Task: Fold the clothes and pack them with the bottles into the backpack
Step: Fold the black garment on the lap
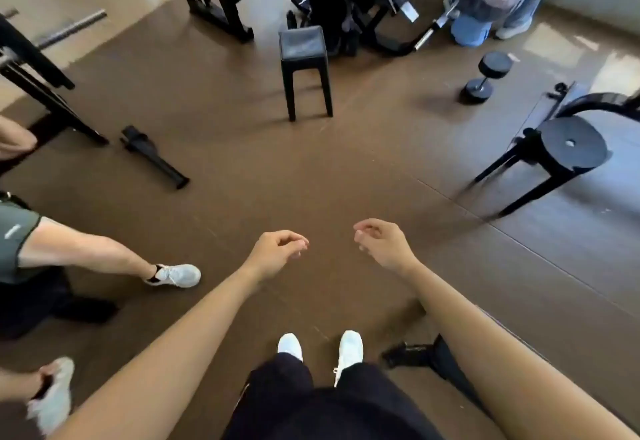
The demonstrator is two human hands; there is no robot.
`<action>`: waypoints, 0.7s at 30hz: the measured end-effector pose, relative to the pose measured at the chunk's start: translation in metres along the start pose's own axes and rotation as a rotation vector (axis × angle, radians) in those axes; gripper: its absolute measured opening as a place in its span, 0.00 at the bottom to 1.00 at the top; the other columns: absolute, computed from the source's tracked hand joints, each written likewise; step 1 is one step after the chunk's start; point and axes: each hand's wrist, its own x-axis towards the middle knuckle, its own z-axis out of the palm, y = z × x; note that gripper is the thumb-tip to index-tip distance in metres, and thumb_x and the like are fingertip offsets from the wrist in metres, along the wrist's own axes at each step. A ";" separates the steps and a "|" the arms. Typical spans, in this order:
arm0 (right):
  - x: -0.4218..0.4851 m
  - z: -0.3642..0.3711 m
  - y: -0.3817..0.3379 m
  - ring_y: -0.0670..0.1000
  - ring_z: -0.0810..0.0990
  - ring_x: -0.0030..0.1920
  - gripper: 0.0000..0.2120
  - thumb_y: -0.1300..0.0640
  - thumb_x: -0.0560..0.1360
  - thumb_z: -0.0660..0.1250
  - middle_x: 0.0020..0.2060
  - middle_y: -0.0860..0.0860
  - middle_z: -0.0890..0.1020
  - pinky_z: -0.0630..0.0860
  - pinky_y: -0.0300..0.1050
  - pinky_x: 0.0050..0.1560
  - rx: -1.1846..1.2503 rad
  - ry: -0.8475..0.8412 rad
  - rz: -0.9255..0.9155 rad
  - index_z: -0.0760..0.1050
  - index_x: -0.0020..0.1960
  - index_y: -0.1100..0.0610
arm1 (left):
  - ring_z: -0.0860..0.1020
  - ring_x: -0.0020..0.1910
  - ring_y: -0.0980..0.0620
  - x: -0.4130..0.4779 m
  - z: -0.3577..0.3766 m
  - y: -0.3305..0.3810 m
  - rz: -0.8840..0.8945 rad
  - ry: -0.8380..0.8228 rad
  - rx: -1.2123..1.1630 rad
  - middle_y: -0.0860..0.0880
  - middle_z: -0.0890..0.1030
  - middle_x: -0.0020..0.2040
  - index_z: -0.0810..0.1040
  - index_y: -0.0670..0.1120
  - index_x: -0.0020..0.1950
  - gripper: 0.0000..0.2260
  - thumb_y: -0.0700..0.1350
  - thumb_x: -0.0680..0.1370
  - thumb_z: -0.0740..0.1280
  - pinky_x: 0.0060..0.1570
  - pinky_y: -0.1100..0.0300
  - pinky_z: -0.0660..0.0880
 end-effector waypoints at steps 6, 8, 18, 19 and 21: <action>0.026 -0.018 0.012 0.49 0.80 0.37 0.05 0.60 0.79 0.68 0.40 0.53 0.84 0.79 0.48 0.48 0.015 0.043 0.119 0.82 0.50 0.53 | 0.82 0.45 0.51 0.022 0.022 -0.010 -0.117 -0.003 -0.001 0.44 0.87 0.50 0.85 0.45 0.50 0.06 0.39 0.81 0.68 0.51 0.57 0.77; 0.045 -0.023 0.007 0.49 0.80 0.38 0.05 0.60 0.78 0.68 0.42 0.54 0.85 0.80 0.49 0.52 -0.013 0.055 0.129 0.82 0.51 0.55 | 0.82 0.45 0.51 0.043 0.018 -0.009 -0.143 0.002 -0.007 0.43 0.87 0.50 0.85 0.46 0.49 0.07 0.39 0.81 0.68 0.54 0.54 0.78; 0.166 -0.035 -0.062 0.51 0.83 0.40 0.06 0.60 0.80 0.67 0.44 0.58 0.87 0.80 0.49 0.54 -0.060 0.086 0.191 0.83 0.52 0.57 | 0.82 0.44 0.52 0.184 -0.039 0.064 -0.085 -0.004 -0.066 0.45 0.87 0.48 0.85 0.44 0.50 0.07 0.39 0.81 0.67 0.50 0.61 0.78; 0.177 -0.039 -0.069 0.52 0.84 0.41 0.06 0.59 0.80 0.67 0.44 0.57 0.87 0.79 0.48 0.53 -0.056 0.080 0.182 0.83 0.53 0.57 | 0.82 0.44 0.52 0.200 -0.045 0.073 -0.076 -0.021 -0.049 0.46 0.87 0.47 0.85 0.45 0.49 0.07 0.39 0.81 0.67 0.53 0.58 0.78; 0.198 -0.047 -0.082 0.51 0.84 0.42 0.07 0.59 0.81 0.66 0.44 0.56 0.86 0.79 0.45 0.52 -0.039 0.084 0.181 0.82 0.54 0.57 | 0.83 0.45 0.51 0.232 -0.058 0.090 -0.076 -0.050 -0.015 0.48 0.87 0.46 0.85 0.47 0.48 0.07 0.40 0.81 0.67 0.56 0.54 0.78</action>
